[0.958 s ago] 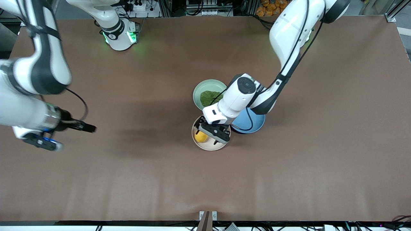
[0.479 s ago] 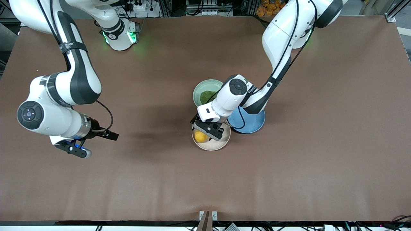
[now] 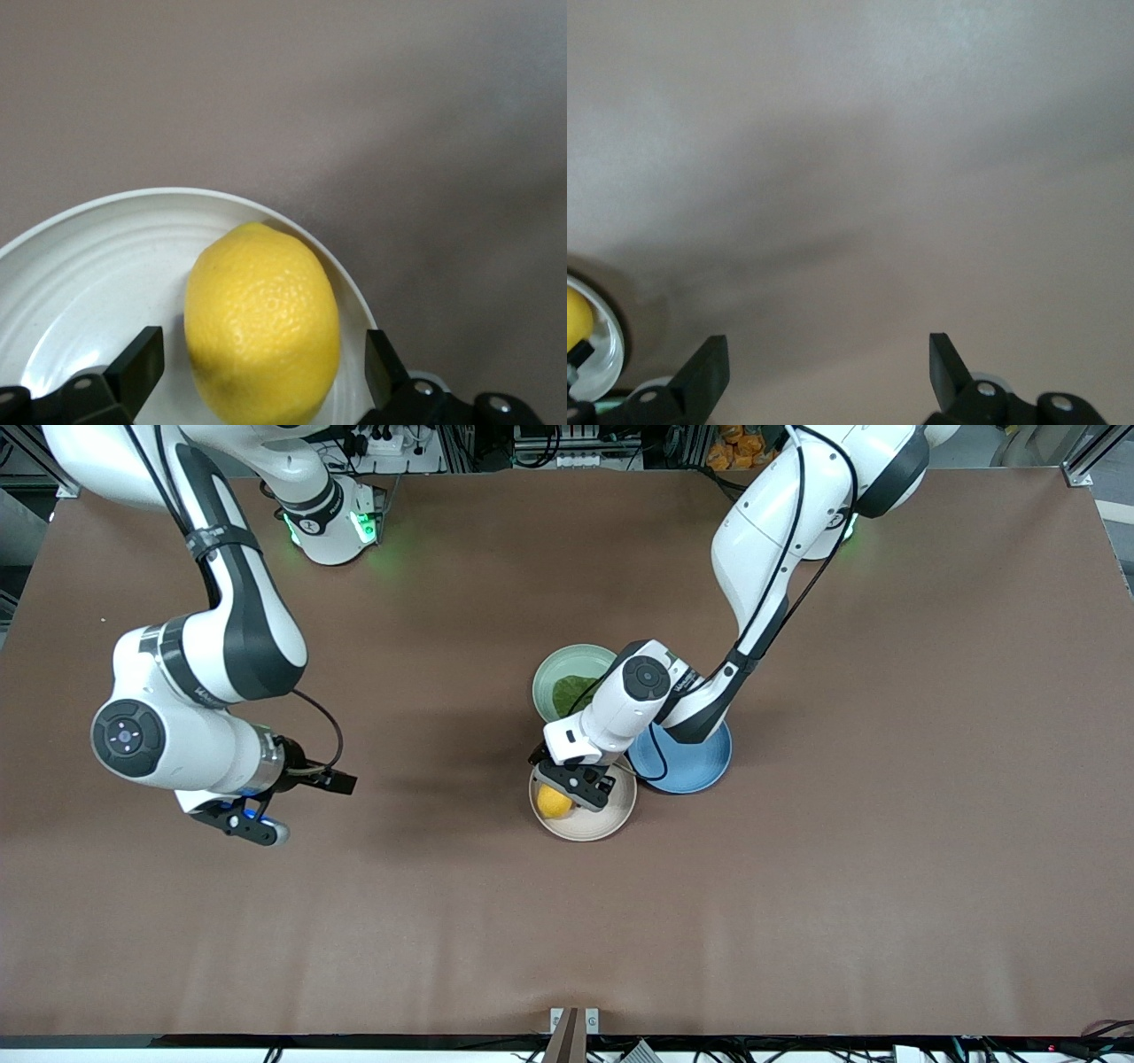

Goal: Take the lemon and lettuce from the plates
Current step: 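Close the left gripper on the lemon while the right gripper approaches, then lift the lemon with the left gripper while the right gripper reaches lettuce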

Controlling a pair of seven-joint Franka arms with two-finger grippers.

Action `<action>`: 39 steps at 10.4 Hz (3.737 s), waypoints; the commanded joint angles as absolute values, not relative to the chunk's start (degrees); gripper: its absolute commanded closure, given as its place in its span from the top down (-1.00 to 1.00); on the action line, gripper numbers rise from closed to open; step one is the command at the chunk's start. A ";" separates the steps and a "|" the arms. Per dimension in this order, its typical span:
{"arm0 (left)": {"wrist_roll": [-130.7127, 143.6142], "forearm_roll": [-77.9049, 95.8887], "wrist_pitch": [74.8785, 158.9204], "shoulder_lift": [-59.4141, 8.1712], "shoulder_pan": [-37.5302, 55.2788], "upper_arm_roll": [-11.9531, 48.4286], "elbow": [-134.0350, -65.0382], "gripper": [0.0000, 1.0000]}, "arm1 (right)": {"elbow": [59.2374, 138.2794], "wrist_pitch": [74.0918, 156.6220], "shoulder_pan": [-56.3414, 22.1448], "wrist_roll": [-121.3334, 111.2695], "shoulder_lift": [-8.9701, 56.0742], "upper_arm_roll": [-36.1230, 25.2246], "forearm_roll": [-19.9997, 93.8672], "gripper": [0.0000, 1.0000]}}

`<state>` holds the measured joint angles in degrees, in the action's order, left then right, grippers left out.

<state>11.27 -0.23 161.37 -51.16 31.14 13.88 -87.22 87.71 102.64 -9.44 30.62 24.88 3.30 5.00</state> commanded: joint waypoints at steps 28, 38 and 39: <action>12.66 -12.63 109.15 -33.12 0.46 13.01 -89.56 -0.81 | 104.96 133.85 -24.24 89.54 33.81 26.02 -11.32 1.00; 12.57 -15.29 119.18 -39.46 -4.75 12.92 -93.25 -0.74 | 98.09 137.02 -29.97 95.45 43.24 25.05 -14.76 1.00; 12.57 -16.51 119.27 -39.72 -4.83 12.92 -93.08 -0.37 | 97.91 137.20 -30.06 95.45 43.59 25.05 -15.03 1.00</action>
<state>12.47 -13.30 118.80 -39.85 -4.06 12.34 -93.11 100.20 137.12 -28.99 93.62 41.57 25.58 -12.80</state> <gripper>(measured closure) 0.335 0.000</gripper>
